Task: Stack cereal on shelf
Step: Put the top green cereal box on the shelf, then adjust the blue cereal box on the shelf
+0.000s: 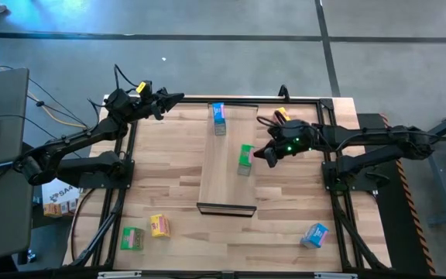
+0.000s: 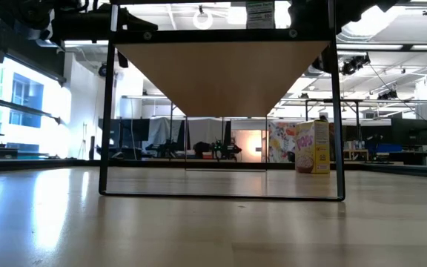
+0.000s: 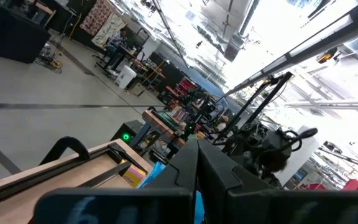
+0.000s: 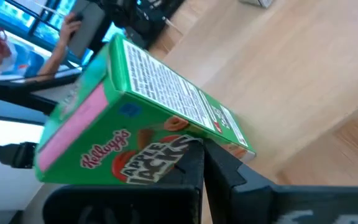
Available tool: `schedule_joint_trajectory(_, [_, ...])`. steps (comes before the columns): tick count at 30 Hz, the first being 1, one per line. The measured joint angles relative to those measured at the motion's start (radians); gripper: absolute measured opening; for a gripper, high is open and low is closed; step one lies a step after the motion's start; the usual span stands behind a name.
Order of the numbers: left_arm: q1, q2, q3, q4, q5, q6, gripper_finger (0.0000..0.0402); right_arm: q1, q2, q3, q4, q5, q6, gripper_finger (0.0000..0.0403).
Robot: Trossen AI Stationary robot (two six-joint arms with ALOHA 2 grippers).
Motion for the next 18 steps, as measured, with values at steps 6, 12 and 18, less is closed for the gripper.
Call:
schedule_joint_trajectory(6, [0.0,0.0,0.0,0.0,0.0,0.009,0.0,-0.01,0.0,0.0,0.011,-0.001,0.0,0.0])
schedule_joint_trajectory(12, [0.0,0.0,0.0,0.0,0.0,0.016,0.0,-0.028,0.0,0.0,0.011,0.002,-0.004,0.0])
schedule_joint_trajectory(18, [0.0,0.0,0.0,0.0,0.0,0.016,0.0,-0.083,-0.023,0.014,-0.091,-0.023,-0.083,0.0])
